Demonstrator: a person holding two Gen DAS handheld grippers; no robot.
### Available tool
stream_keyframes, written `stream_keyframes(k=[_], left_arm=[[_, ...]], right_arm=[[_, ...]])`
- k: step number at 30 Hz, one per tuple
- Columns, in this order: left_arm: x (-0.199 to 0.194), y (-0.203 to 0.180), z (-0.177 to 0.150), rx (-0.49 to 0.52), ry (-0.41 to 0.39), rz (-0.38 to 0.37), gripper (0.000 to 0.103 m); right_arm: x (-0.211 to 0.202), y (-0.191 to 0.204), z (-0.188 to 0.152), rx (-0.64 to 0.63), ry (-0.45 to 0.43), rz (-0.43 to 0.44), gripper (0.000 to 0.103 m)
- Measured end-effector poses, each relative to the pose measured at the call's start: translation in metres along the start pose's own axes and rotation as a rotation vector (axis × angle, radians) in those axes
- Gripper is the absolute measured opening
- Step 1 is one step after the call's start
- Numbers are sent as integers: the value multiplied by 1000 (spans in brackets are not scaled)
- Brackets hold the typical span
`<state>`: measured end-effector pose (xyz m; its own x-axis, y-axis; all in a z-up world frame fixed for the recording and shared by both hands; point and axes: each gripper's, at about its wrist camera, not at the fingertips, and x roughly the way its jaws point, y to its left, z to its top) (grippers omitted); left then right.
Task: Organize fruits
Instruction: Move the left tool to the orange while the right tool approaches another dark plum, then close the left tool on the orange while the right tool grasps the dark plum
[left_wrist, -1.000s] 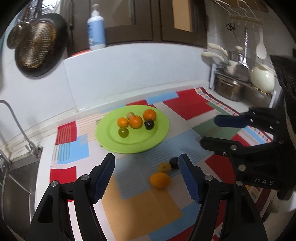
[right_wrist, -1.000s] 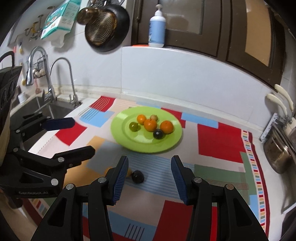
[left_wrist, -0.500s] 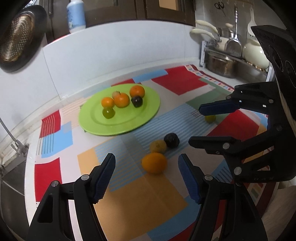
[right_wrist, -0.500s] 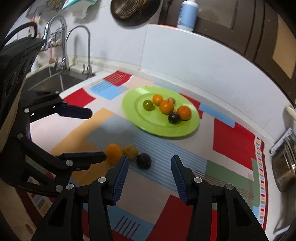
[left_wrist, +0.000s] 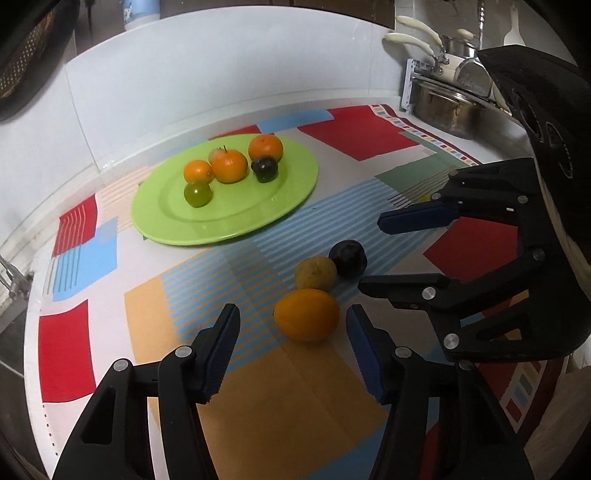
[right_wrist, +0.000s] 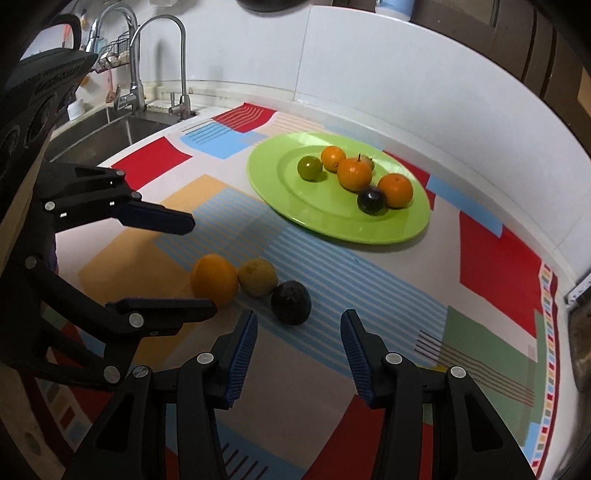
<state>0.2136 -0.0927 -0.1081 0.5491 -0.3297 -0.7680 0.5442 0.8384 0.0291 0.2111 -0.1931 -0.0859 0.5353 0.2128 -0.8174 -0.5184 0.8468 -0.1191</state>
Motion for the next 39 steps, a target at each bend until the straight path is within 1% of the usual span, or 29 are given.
stream_keyframes(k=[3,4,6,8,10,12,14,17,19,21,25,30,39], left_arm=[[2,0,1,4,-2,-8,56],[3,-1,2,7,-2,-13,55],[5,-2,2,9,0,-22,51],[6,-2,3,7,5,-35,47],[7,-1,3,1,7,-42,45],[8,-1,3,-4,11,-52,40],[8,0,3,-9,16,-55,40],[8,2,3,-21,19,-61,40],[8,3,2,-29,20,-64,39],[8,3,2,-36,21,-64,39],[5,4,1,-50,16,-66,39],[-1,3,1,-53,0,-60,39],[-26,1,8,-58,-55,-28,39]], right_arm=[[6,-1,0,0,14,23,43],[9,-1,1,4,20,33,43],[13,-2,0,8,31,41,42],[16,-2,0,13,37,49,39],[18,-3,1,21,38,57,39],[19,-3,1,23,36,56,39],[20,-4,2,28,33,55,38],[22,-5,4,37,40,65,33],[23,-5,5,37,41,67,32],[23,-5,5,38,41,71,27],[22,-5,4,51,41,70,27],[10,-3,3,80,24,65,27],[-14,-1,5,135,-22,34,27]])
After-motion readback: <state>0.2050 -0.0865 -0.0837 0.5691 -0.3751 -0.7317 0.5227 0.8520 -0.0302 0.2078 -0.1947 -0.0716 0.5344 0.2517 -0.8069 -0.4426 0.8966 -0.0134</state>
